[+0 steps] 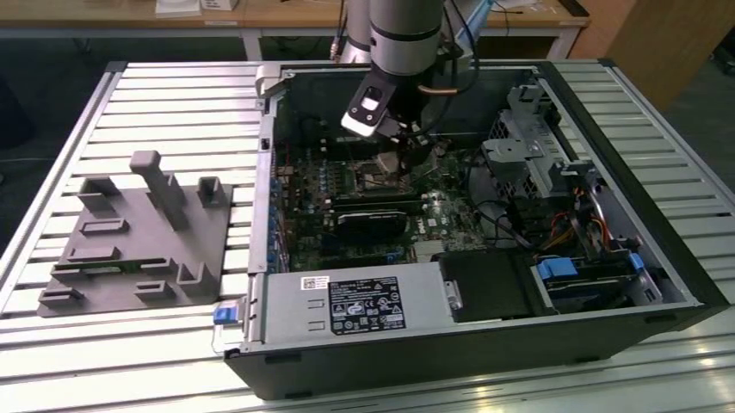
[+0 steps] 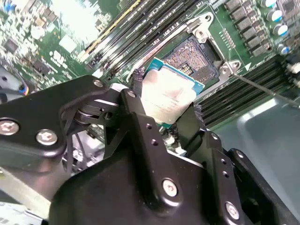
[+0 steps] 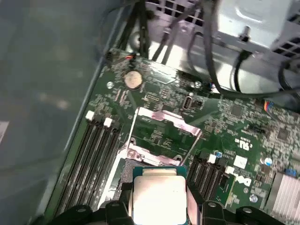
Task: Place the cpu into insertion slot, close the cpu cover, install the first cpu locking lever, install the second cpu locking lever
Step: 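Place the cpu into insertion slot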
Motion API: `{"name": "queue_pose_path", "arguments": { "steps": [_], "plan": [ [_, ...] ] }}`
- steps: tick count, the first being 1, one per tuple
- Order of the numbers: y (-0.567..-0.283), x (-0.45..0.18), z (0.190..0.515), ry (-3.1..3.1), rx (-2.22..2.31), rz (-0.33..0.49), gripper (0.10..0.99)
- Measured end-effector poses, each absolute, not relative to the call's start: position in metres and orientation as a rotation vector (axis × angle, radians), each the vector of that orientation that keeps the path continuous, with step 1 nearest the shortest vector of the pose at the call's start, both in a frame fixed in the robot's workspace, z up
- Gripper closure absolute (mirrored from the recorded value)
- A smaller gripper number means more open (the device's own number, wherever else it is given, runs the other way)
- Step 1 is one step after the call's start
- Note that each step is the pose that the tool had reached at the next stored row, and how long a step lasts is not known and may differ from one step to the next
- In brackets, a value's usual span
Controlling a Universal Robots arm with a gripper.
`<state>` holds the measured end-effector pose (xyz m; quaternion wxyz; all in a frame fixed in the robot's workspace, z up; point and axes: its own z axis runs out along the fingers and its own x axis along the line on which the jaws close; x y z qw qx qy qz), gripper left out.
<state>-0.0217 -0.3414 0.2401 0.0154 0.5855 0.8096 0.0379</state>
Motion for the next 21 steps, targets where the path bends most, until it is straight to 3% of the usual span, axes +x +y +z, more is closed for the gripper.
{"name": "queue_pose_path", "arguments": {
  "steps": [21],
  "plan": [
    [-0.3414,-0.0221,0.2349,2.186,2.194,0.108,0.545]
  ]
}}
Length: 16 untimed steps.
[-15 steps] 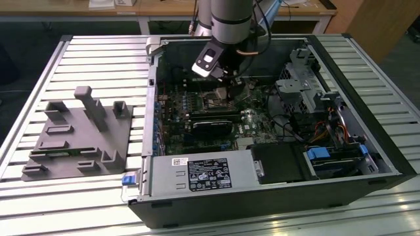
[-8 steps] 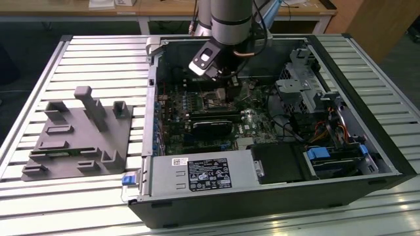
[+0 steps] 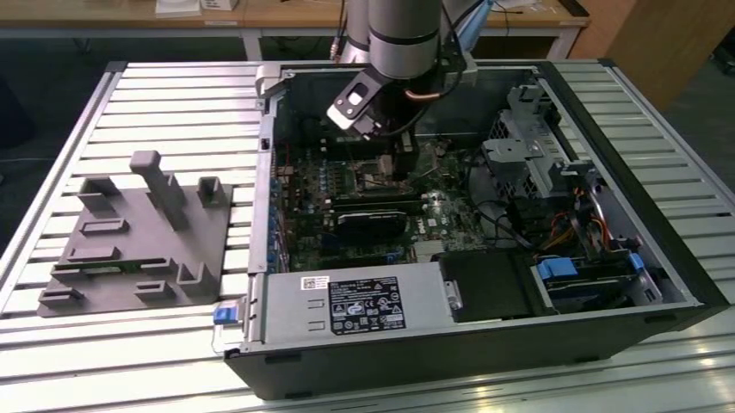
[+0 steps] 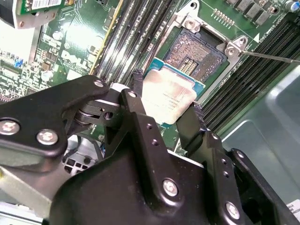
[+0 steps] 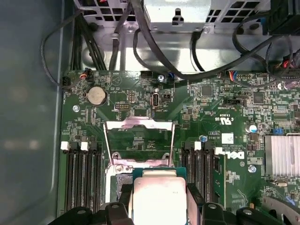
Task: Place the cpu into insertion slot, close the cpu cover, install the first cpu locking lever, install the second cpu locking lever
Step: 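Place the cpu into insertion slot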
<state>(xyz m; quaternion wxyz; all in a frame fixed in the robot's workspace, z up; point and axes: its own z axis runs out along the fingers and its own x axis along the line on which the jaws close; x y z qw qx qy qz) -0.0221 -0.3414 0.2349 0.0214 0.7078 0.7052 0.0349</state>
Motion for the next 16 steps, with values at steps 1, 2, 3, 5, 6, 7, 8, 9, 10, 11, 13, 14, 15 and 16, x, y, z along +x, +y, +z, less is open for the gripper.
{"name": "queue_pose_path", "arguments": {
  "steps": [1,2,3,5,6,7,8,9,10,11,13,14,15,16],
  "plan": [
    [-0.341,-0.023,0.235,2.186,2.194,0.111,0.545],
    [-0.341,-0.024,0.234,2.184,2.191,0.12,0.545],
    [-0.341,-0.026,0.234,2.18,2.186,0.128,0.545],
    [-0.341,-0.029,0.232,2.173,2.179,0.141,0.545],
    [-0.341,-0.031,0.231,2.172,2.178,0.144,0.545],
    [-0.341,-0.033,0.229,2.171,2.177,0.146,0.545],
    [-0.341,-0.034,0.228,2.17,2.176,0.147,0.545],
    [-0.341,-0.034,0.226,2.17,2.176,0.148,0.545],
    [-0.341,-0.034,0.225,2.17,2.176,0.148,0.545],
    [-0.341,-0.035,0.224,2.17,2.176,0.148,0.545],
    [-0.339,-0.035,0.223,2.17,2.176,0.148,0.545],
    [-0.338,-0.036,0.223,2.17,2.176,0.148,0.545],
    [-0.337,-0.036,0.222,2.17,2.176,0.148,0.545],
    [-0.336,-0.036,0.222,2.17,2.176,0.148,0.545]
  ]
}}
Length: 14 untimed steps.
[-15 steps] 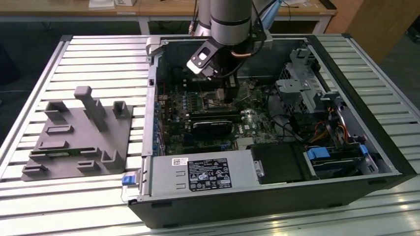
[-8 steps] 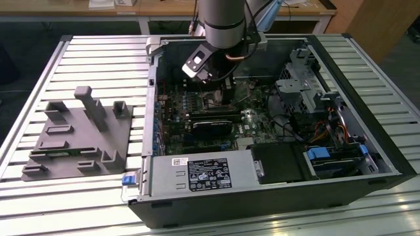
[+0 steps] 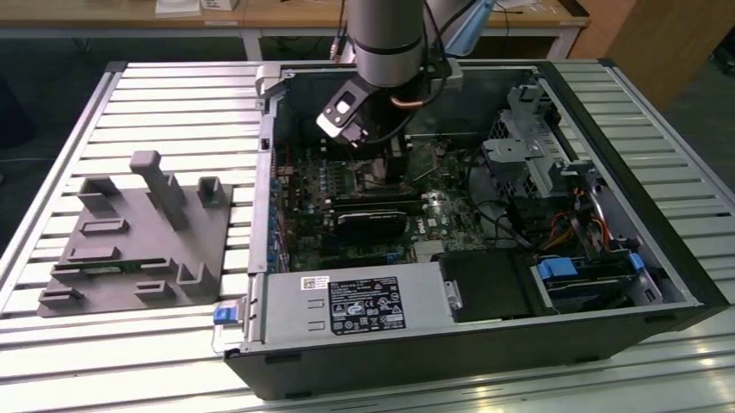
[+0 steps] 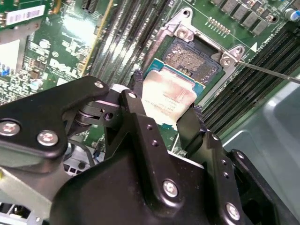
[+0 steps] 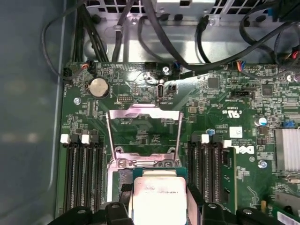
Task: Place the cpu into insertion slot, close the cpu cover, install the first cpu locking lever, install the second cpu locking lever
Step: 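Place the cpu into insertion slot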
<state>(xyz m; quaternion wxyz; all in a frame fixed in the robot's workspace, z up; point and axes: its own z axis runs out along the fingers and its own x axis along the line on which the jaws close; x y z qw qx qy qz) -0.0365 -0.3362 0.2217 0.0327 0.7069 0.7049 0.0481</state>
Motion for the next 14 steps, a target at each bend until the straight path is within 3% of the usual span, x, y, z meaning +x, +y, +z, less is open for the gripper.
{"name": "queue_pose_path", "arguments": {
  "steps": [14],
  "plan": [
    [-0.329,-0.043,0.211,2.17,2.176,0.148,0.545]
  ]
}}
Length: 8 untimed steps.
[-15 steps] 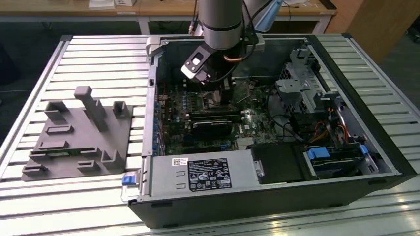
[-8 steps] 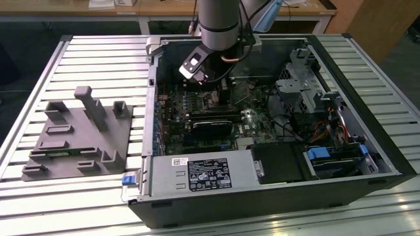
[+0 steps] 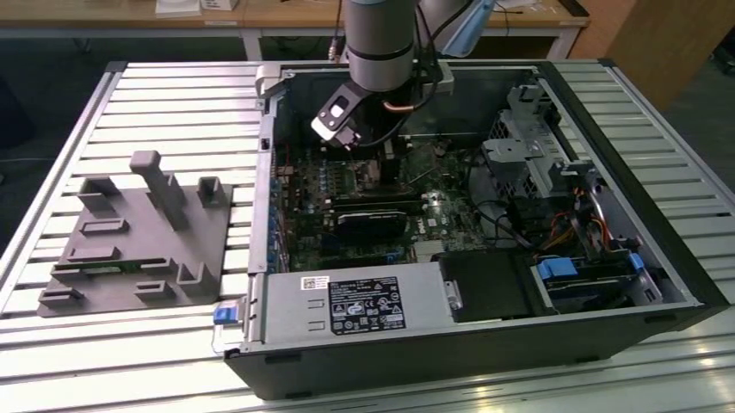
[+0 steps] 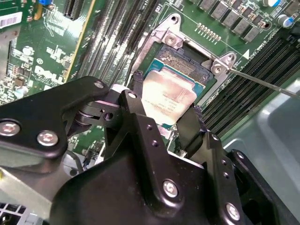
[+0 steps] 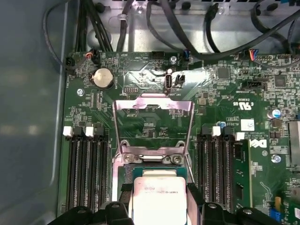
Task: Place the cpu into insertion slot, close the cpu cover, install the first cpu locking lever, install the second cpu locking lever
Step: 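Place the cpu into insertion slot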
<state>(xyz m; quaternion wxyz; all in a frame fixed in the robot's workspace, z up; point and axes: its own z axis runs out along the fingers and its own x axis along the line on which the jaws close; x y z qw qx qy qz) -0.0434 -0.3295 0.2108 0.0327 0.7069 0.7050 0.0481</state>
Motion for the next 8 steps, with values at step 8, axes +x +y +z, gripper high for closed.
{"name": "queue_pose_path", "arguments": {
  "steps": [8],
  "plan": [
    [-0.325,-0.047,0.197,2.161,2.184,0.148,0.545]
  ]
}}
